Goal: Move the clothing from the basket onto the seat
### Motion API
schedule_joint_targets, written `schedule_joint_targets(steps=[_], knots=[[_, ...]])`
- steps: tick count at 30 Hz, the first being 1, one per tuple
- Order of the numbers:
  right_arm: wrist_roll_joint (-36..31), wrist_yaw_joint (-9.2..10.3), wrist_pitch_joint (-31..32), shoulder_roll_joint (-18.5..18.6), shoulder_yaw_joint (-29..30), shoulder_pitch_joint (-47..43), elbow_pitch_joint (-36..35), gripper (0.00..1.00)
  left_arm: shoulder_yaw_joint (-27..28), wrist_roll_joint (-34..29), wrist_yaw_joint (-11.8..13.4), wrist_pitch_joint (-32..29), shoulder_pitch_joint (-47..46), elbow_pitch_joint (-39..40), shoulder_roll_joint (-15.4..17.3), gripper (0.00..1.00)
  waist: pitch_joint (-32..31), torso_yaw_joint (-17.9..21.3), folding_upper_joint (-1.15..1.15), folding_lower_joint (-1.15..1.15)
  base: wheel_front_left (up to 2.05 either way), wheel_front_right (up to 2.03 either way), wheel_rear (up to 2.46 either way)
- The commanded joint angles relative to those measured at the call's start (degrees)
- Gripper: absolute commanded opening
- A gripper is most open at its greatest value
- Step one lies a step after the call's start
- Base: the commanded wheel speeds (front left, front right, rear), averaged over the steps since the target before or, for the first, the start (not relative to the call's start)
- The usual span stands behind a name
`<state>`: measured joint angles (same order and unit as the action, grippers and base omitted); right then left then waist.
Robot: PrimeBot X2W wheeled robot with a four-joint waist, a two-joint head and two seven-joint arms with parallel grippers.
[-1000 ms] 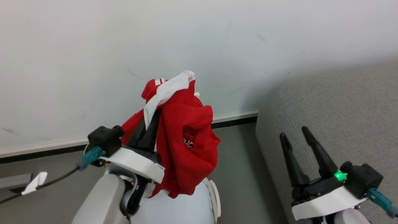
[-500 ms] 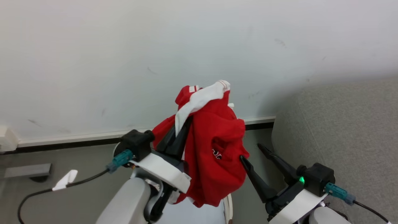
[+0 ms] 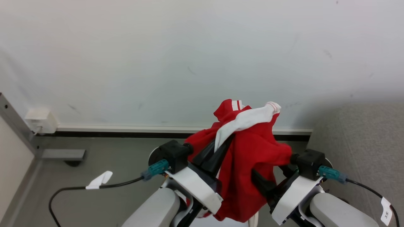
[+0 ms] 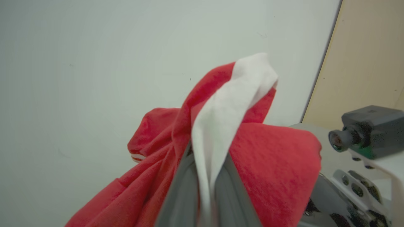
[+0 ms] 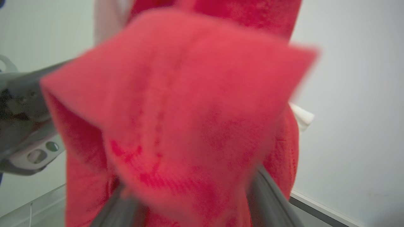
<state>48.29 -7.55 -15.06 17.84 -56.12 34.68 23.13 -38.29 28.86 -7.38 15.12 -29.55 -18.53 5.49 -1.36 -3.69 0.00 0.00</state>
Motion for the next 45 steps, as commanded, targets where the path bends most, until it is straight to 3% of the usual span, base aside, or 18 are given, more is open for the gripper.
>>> schedule_joint_targets(steps=[1, 14, 15, 16, 17, 33, 34, 35, 36, 45], knots=[[0.58, 0.12, -0.17, 0.15, 0.16, 0.65, 0.70, 1.00, -0.64, 0.65, -0.14, 0.05, -0.86, -0.04, -0.12, 0.00, -0.24, -1.23, 0.00, 0.00, 0.00, 0.00, 0.00], [2.67, 0.12, -0.17, -2.30, -1.77, 3.31, 5.56, 1.00, -5.11, 3.04, -0.15, 0.05, -1.94, -0.48, 0.29, 0.00, -0.44, -4.16, 0.00, 0.00, 0.00, 0.00, 0.00], [2.98, 0.12, -0.16, -2.32, -1.94, 3.37, 5.80, 0.54, -5.24, 3.13, -0.15, 0.05, -1.92, -0.56, 0.35, 0.00, -0.45, -4.27, 0.00, 0.00, 0.00, 0.00, 0.00], [3.15, 0.12, -0.17, -2.38, -2.00, 3.54, 5.87, 0.18, -5.26, 3.06, -0.15, 0.05, -1.89, -0.65, 0.43, 0.00, -0.45, -4.33, 0.00, 0.00, 0.00, 0.00, 0.00], [3.39, 0.12, -0.17, -2.43, -1.97, 3.62, 5.92, 0.00, -5.18, 3.09, -0.15, 0.05, -1.87, -0.75, 0.50, 0.00, -0.44, -4.35, 0.00, 0.00, 0.00, 0.00, 0.00], [2.40, 0.12, -0.20, -1.09, 2.90, 1.02, -0.36, 0.00, 2.99, 0.23, 0.20, 0.05, -1.01, -6.55, 0.54, 0.00, 1.14, -0.18, 0.00, 0.00, 0.00, 0.00, 0.00], [2.22, 0.12, -0.21, -1.03, 3.30, 0.95, -0.84, 0.00, 3.60, -0.12, 0.27, 0.05, -1.06, -7.09, 0.50, 0.17, 1.30, 0.11, 0.00, 0.00, 0.00, 0.00, 0.00], [1.97, 0.12, -0.22, -0.95, 3.67, 0.84, -1.26, 0.00, 4.11, -0.50, 0.30, 0.05, -1.13, -7.60, 0.42, 0.85, 1.45, 0.36, 0.00, 0.00, 0.00, 0.00, 0.00], [1.69, 0.12, -0.24, -0.93, 4.00, 0.82, -1.64, 0.00, 4.64, -0.74, 0.33, 0.05, -1.26, -7.91, 0.31, 1.00, 1.59, 0.55, 0.00, 0.00, 0.00, 0.00, 0.00], [-0.35, 0.12, -0.21, -0.12, 8.96, 0.58, -3.74, 0.00, 6.23, -3.20, 0.00, 0.04, 0.29, -7.60, -1.24, 1.00, 2.37, 1.16, 0.00, 0.00, 0.00, 0.00, 0.00]])
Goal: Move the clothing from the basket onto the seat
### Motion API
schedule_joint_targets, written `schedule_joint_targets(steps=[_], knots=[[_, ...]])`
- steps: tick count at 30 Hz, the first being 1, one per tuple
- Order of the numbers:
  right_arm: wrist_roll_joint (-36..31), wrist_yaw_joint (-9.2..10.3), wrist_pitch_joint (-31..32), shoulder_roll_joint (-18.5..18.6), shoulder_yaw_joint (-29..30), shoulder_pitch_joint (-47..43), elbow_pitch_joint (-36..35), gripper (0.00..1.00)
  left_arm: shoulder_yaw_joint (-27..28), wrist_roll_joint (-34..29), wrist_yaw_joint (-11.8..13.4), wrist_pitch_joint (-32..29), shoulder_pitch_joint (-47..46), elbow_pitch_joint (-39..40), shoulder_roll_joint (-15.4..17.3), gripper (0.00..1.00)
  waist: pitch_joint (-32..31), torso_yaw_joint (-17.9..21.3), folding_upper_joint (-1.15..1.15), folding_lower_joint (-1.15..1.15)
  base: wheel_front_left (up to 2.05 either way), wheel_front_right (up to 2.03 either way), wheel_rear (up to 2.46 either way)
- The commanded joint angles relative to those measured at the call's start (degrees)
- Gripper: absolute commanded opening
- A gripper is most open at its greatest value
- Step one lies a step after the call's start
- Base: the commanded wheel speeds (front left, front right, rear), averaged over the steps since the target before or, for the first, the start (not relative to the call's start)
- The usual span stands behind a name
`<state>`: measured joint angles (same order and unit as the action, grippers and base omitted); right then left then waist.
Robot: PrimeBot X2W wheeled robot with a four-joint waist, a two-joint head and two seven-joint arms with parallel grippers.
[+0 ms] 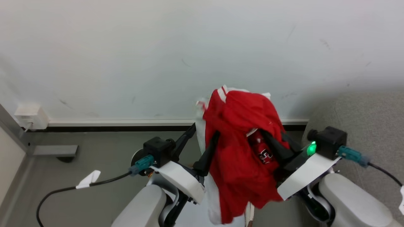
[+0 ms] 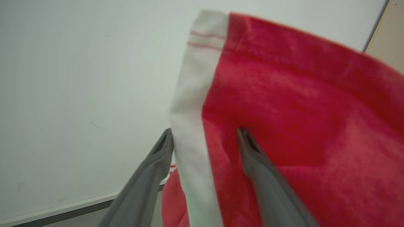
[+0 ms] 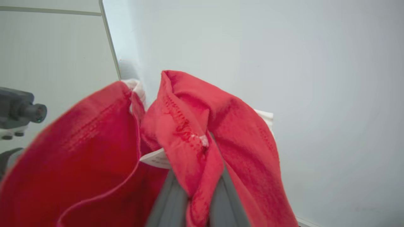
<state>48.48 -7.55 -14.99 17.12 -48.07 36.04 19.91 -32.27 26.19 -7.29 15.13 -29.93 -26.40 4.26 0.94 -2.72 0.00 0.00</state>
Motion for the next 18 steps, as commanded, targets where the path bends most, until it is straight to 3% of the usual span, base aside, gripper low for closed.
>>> schedule_joint_targets(steps=[1, 10, 18], knots=[[-0.85, 0.12, -0.26, 0.77, 1.70, -1.02, -0.77, 0.00, 0.38, -0.86, -0.11, 0.03, 0.92, 0.45, -0.10, 1.00, 0.13, 0.43, 0.00, 0.00, 0.00, 0.00, 0.00], [-2.24, 0.12, -0.25, 3.05, 7.36, -2.60, -4.09, 0.00, 2.32, -3.25, -0.19, 0.03, 3.58, 3.86, 0.30, 1.00, 0.58, 3.85, 0.00, 0.00, 0.00, 0.00, 0.00], [-5.21, 0.12, -0.25, 6.05, 12.50, -3.73, -8.17, 0.00, 2.25, -4.19, -0.20, 0.02, 5.11, 6.52, 0.27, 1.00, 1.02, 9.98, 0.00, 0.00, 0.00, 0.00, 0.00]])
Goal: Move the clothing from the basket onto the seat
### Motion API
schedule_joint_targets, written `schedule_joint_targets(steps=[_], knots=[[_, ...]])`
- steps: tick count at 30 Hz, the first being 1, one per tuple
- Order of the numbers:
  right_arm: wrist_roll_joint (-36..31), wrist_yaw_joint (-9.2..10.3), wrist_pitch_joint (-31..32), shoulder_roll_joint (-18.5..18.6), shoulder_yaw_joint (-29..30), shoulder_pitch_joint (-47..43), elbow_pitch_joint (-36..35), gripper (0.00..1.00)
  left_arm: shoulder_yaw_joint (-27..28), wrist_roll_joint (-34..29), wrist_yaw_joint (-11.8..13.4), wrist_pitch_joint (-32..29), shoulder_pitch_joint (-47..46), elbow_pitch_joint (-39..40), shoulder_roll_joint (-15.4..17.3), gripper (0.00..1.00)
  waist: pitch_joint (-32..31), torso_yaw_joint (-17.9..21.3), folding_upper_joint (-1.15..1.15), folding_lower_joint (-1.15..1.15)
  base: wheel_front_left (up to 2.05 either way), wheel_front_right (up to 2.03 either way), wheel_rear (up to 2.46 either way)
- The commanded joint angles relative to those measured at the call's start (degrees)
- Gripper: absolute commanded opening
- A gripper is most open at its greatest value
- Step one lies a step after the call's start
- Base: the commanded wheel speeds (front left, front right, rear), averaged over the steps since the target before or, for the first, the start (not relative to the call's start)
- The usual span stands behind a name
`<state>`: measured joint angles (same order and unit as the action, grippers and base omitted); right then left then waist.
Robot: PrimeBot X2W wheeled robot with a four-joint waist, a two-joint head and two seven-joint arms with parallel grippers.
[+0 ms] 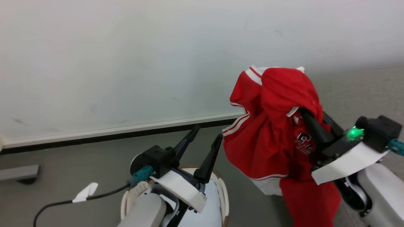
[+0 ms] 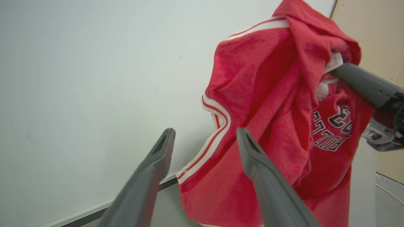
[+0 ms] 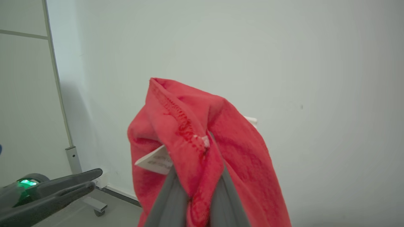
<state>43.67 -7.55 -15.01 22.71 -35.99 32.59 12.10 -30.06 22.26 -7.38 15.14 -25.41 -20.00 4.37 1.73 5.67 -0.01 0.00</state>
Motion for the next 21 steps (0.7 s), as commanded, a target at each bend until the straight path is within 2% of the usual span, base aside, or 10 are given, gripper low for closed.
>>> schedule_joint_targets(steps=[1, 12, 21], knots=[[-0.71, 0.12, -0.23, 0.82, 1.09, -0.41, -0.82, 0.00, -0.32, -0.35, -0.12, 0.01, 0.59, 0.34, 0.18, 1.00, 0.30, 2.51, 0.01, 0.00, 0.00, 0.00, 0.00], [-3.11, 0.12, -0.22, 4.18, 6.63, -3.08, -5.46, 0.00, -3.42, 0.19, -0.13, 0.01, 0.26, 2.90, 1.10, 1.00, 1.08, 11.96, 0.01, 0.00, 0.00, 0.00, 0.00], [-3.39, 0.12, -0.23, 5.23, 9.87, -5.57, -7.91, 0.00, -6.52, 1.37, -0.06, 0.01, -0.59, 3.77, 1.97, 1.00, 2.23, 16.10, 0.01, 0.00, 0.00, 0.00, 0.00]])
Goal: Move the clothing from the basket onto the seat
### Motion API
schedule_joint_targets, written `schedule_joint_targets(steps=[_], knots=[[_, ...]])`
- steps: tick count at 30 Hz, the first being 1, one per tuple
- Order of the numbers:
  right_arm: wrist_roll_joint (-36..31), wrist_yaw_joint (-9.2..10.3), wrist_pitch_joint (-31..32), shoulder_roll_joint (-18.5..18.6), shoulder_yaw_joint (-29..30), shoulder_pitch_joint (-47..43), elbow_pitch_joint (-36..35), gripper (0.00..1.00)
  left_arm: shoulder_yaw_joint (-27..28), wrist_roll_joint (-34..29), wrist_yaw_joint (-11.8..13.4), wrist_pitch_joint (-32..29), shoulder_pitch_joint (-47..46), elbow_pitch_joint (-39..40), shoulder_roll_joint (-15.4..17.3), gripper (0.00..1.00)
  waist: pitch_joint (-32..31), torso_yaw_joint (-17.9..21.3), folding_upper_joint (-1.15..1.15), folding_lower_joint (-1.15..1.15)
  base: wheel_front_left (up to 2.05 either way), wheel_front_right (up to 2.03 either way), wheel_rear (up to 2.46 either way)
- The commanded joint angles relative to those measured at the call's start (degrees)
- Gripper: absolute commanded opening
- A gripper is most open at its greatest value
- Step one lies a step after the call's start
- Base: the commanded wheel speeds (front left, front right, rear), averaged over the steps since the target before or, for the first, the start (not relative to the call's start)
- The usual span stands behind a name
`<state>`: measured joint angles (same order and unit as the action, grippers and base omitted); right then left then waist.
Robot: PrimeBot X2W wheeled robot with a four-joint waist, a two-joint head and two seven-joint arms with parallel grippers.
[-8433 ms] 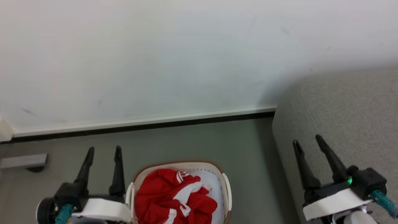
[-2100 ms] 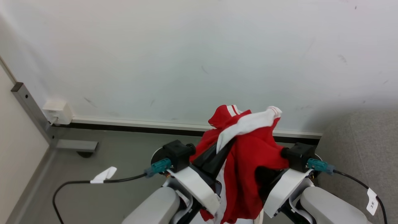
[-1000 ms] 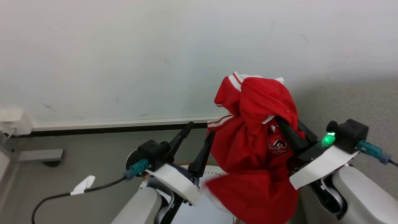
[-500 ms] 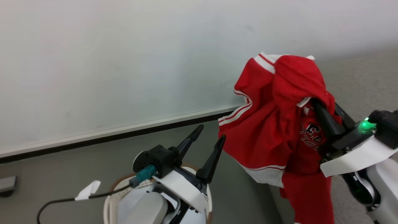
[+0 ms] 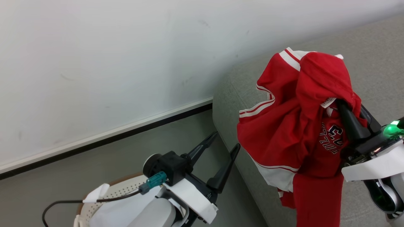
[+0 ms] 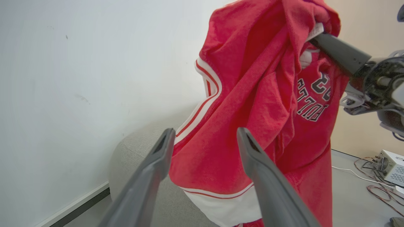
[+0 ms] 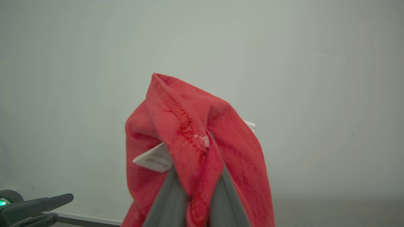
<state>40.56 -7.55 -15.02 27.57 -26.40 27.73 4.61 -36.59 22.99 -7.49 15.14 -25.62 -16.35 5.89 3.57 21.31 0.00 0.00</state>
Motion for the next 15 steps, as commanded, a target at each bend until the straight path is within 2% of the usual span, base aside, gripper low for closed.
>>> schedule_joint_targets(steps=[1, 9, 15], knots=[[-0.14, 0.12, -0.22, 0.38, 0.52, -0.77, -0.54, 0.00, -0.08, 0.63, 0.05, 0.01, -0.49, 0.15, 0.47, 1.00, 0.58, 0.69, 0.00, 0.00, 0.00, 0.00, 0.00], [2.09, 0.12, -0.23, 1.36, 2.45, 3.34, -1.72, 0.00, -1.46, 0.09, 0.05, 0.01, -2.65, 0.75, 1.23, 1.00, 4.24, 0.77, 0.00, 0.00, 0.00, 0.00, 0.00], [3.86, 0.12, -0.21, 5.76, 6.44, 10.58, -3.37, 0.00, -3.24, -0.38, 0.05, 0.01, -6.17, 1.75, 3.02, 1.00, 11.16, -0.99, 0.00, 0.00, 0.00, 0.00, 0.00]])
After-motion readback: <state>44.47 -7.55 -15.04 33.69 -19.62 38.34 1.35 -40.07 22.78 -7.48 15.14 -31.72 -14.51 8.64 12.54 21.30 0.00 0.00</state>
